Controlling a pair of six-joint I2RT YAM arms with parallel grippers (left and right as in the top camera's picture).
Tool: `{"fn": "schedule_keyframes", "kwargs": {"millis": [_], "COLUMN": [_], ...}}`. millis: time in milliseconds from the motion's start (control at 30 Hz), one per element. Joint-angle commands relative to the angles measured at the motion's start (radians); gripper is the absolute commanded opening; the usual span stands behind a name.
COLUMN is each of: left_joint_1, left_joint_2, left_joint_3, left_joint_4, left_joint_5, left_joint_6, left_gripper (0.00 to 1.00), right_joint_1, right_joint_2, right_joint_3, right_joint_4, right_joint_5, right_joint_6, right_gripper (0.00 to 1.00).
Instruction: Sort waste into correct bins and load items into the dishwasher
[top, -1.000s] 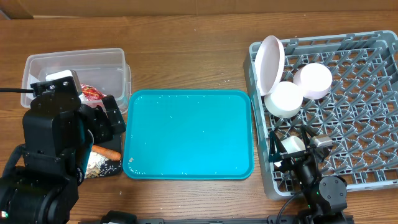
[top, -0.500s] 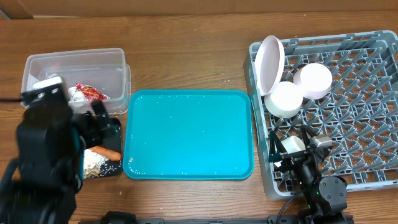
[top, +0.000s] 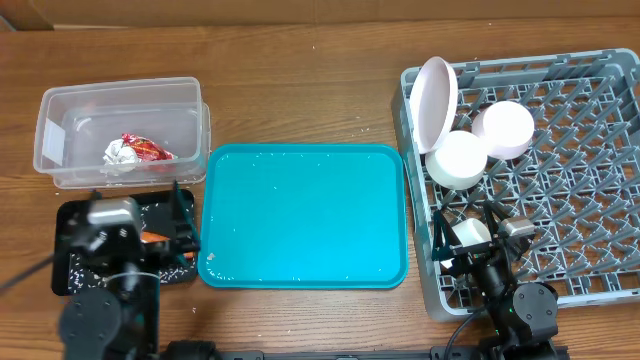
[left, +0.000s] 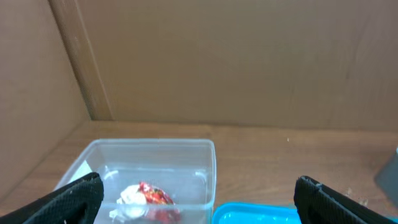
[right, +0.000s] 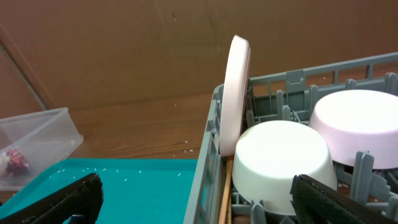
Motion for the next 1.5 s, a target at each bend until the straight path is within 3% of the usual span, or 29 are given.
{"fn": "schedule_keyframes", "kwargs": {"millis": [0,300,600,800,1467], "left_joint_1": [0.024,0.034,0.034,0.034,0.034], "left_joint_2": [-0.116,-0.37,-0.369,-0.368,-0.367], "left_joint_3": [-0.16,-0.515,-0.704,-0.745,-0.746], "left_joint_4": [0.045,0.134,0.271,0.381,0.382], "left_joint_5": [0.059,0.053,0.05,0.049,0.049], "left_joint_6": [0.061,0.06,0.034,0.034,0.034], "left_gripper": [1.0,1.0,1.0,1.0,1.0], "right_joint_1": [-0.003,-0.003,-0.003,-0.003,-0.003], "right_joint_2": [-0.012,-0.012,-0.012,-0.012,-0.012], "right_joint_3": [-0.007,-0.007,-0.007,-0.007,-0.007], "right_joint_4": [0.006,0.006,0.006,0.006,0.006], "right_joint_5": [-0.002,-0.002,-0.002,-0.002,-0.002], "right_joint_6": [0.007,0.007,0.007,0.007,0.007], "right_gripper": [1.0,1.0,1.0,1.0,1.0]}}
